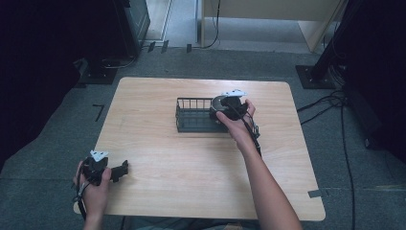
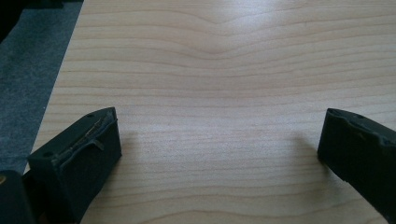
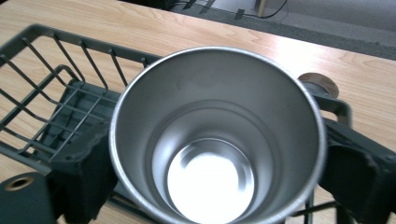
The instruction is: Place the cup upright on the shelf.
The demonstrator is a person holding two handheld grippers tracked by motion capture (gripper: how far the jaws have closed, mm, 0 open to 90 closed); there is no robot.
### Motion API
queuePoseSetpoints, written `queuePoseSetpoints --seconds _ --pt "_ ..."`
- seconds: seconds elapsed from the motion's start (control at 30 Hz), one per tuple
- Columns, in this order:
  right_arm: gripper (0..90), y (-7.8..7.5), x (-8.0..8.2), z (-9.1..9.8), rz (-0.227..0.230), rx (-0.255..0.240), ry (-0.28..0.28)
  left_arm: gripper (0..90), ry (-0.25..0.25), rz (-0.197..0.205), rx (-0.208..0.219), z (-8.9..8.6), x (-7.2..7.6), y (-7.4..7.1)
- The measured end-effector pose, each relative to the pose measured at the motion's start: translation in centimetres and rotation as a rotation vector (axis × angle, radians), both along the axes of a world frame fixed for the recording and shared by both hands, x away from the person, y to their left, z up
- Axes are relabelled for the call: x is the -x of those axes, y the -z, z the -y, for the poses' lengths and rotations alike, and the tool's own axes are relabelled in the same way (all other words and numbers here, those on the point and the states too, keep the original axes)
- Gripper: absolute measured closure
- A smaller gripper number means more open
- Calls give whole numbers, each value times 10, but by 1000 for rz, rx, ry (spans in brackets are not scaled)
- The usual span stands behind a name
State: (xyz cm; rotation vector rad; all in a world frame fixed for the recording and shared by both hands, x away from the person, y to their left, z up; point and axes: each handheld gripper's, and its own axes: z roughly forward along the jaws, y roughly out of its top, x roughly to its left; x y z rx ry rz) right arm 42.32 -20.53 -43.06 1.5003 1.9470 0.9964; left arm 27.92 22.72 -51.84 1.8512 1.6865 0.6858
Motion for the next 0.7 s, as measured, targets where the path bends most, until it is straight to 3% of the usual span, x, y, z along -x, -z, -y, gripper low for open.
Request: queuePoseSetpoints --seconds 0.4,0.7 --pt "14 -17 21 17 39 -13 -13 0 1 0 -1 0 0 0" --pt "0 -16 39 33 46 -27 -3 0 1 0 -1 0 0 0"
